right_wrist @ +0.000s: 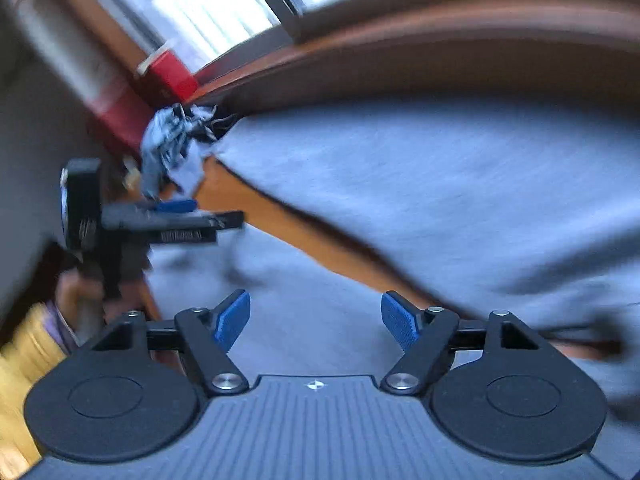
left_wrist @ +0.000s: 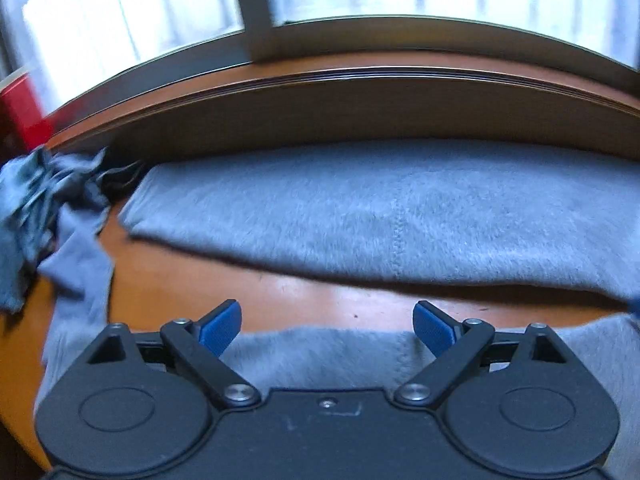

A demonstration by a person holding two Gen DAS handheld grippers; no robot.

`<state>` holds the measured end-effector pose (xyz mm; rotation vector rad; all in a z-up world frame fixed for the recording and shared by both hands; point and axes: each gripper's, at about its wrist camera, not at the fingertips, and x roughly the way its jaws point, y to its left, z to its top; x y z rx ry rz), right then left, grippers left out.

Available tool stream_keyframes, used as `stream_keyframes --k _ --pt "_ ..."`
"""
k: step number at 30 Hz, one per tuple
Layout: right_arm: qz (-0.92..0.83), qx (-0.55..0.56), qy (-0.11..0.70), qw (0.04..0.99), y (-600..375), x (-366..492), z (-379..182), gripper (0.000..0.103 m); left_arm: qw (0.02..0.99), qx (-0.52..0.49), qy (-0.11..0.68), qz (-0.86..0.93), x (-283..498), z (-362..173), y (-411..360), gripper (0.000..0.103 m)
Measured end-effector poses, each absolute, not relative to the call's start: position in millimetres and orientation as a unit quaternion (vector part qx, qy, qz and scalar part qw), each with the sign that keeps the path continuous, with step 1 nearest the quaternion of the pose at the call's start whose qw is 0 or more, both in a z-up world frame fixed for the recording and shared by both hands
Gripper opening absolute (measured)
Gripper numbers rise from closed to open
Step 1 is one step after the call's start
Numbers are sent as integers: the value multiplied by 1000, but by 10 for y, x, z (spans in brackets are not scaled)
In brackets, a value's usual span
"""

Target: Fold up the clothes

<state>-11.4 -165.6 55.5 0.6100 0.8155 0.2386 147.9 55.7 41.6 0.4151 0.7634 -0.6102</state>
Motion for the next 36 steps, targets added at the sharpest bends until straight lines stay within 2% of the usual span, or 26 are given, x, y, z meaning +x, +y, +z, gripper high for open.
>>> stream_keyframes --k 5,12,16,22,24,28,36 --pt "60 284 414 863 -1396 197 420 75 834 215 369 -350 1676 365 600 92" --pt "-34 233 320 918 -1537 483 716 75 811 257 333 -406 1910 249 406 92" --pt "-93 209 341 912 -1836 847 535 74 819 244 329 -402 2261 165 201 92" --pt "-62 248 321 912 -1861 401 780 76 813 207 362 -406 2490 143 189 92" --pt "-3 291 328 899 -1797 104 870 80 798 196 370 -435 2390 191 292 92" --pt "47 379 354 854 -1681 -393 759 81 757 193 388 -489 2131 223 354 92" --pt "4 442 350 826 -1788 -497 366 81 749 283 322 -505 1727 71 59 92"
